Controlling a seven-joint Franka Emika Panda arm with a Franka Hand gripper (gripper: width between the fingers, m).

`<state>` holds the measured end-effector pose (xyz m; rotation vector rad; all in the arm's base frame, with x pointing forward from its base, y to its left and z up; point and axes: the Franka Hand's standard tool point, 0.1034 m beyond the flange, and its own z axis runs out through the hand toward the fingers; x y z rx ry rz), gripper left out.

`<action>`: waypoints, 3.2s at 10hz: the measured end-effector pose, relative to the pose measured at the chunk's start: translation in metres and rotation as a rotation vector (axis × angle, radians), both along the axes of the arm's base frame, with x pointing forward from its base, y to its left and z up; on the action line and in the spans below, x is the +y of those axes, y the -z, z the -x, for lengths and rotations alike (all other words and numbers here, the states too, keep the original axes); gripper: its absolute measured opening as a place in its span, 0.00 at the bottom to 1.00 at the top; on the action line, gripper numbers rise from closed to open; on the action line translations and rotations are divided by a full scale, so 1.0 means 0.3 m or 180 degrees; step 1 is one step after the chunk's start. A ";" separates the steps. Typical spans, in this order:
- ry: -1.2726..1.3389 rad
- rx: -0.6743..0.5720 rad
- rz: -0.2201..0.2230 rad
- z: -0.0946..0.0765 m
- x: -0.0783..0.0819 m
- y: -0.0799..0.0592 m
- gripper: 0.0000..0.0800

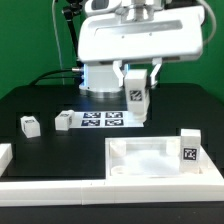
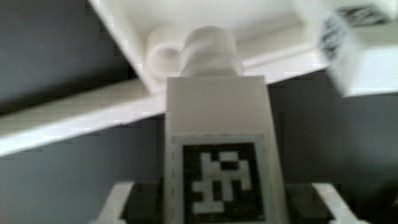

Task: Assemble square table

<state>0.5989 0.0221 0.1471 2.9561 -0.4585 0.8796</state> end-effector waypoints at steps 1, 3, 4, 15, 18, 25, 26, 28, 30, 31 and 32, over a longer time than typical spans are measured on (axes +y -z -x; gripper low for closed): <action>-0.0019 -0.0246 0.0092 -0.053 -0.009 0.001 0.36; -0.0069 -0.0276 0.0096 -0.056 -0.003 -0.031 0.36; -0.0089 -0.0288 0.0111 -0.054 -0.005 -0.033 0.36; -0.0247 -0.0138 0.0399 -0.030 -0.039 0.169 0.36; -0.0282 -0.0163 0.0448 -0.067 -0.049 0.172 0.36; -0.0305 -0.0138 0.0501 -0.062 -0.020 0.241 0.36; -0.0307 -0.0136 0.0508 -0.060 -0.020 0.245 0.36; -0.0316 -0.0127 0.0516 -0.060 -0.022 0.245 0.36; -0.0346 -0.0075 0.0532 -0.056 -0.022 0.253 0.36; -0.0357 -0.0072 0.0539 -0.055 -0.022 0.253 0.57; -0.0372 -0.0069 0.0549 -0.055 -0.022 0.253 0.76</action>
Offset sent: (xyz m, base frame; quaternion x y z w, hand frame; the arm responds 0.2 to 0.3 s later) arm 0.0000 0.0000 0.0000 0.0000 0.0000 0.0000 1.0000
